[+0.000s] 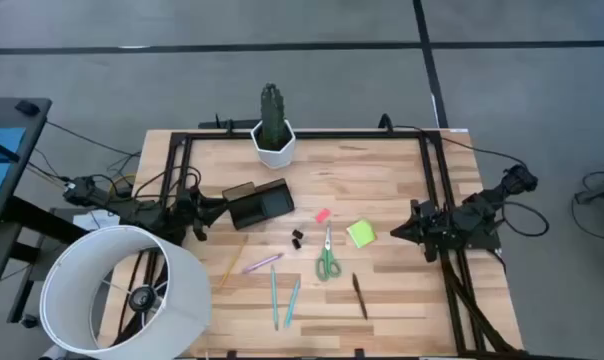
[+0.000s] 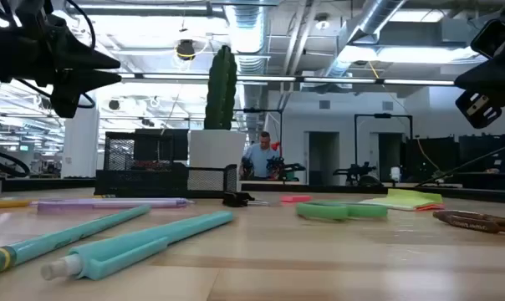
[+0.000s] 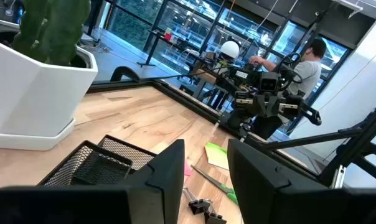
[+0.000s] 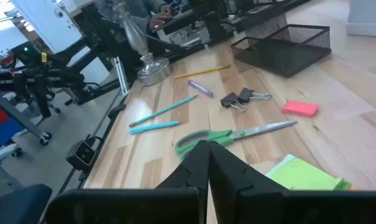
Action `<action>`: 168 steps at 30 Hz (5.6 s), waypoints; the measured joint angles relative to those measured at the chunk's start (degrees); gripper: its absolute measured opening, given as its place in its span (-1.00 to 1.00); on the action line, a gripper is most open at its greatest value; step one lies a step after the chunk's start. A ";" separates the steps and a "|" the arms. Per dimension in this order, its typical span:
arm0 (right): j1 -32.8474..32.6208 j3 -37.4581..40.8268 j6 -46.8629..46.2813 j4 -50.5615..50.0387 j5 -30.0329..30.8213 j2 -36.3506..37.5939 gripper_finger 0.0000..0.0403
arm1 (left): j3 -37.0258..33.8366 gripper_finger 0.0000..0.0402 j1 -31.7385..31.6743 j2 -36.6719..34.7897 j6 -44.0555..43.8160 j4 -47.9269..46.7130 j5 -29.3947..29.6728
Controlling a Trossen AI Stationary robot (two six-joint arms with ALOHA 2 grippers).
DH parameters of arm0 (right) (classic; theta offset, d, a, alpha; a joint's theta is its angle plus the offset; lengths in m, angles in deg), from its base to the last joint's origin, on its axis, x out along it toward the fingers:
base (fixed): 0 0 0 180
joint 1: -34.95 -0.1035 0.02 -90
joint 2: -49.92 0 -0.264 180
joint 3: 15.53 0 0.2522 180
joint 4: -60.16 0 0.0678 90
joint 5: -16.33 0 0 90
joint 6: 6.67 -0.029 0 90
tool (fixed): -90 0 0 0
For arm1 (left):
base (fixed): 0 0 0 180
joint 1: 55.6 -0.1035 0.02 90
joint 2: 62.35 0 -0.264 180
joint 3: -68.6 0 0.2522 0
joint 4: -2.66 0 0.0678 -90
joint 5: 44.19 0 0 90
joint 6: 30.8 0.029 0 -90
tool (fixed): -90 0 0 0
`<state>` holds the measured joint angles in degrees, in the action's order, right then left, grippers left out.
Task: Pick and place office supplies into organizer
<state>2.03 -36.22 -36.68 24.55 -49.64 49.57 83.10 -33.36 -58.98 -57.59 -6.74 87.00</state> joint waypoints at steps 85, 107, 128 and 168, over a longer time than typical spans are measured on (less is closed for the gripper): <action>-0.01 0.01 0.00 0.01 0.00 0.00 -1.00 | 0.00 -0.43 0.00 0.00 0.00 0.02 -0.02; 0.00 0.01 0.01 0.01 0.00 0.01 -1.00 | 0.02 -0.43 0.02 0.00 -0.02 0.04 -0.02; 0.03 0.02 20.91 0.10 0.04 0.00 -1.00 | 2.70 -0.43 0.02 0.49 6.90 21.30 9.51; 1.17 -30.45 16.23 12.07 6.29 -25.40 -1.00 | 53.42 -0.43 0.02 51.39 26.84 8.87 11.61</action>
<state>3.20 -66.67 -20.45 36.62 -43.34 24.17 136.52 -33.34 -7.59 -30.75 2.13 98.61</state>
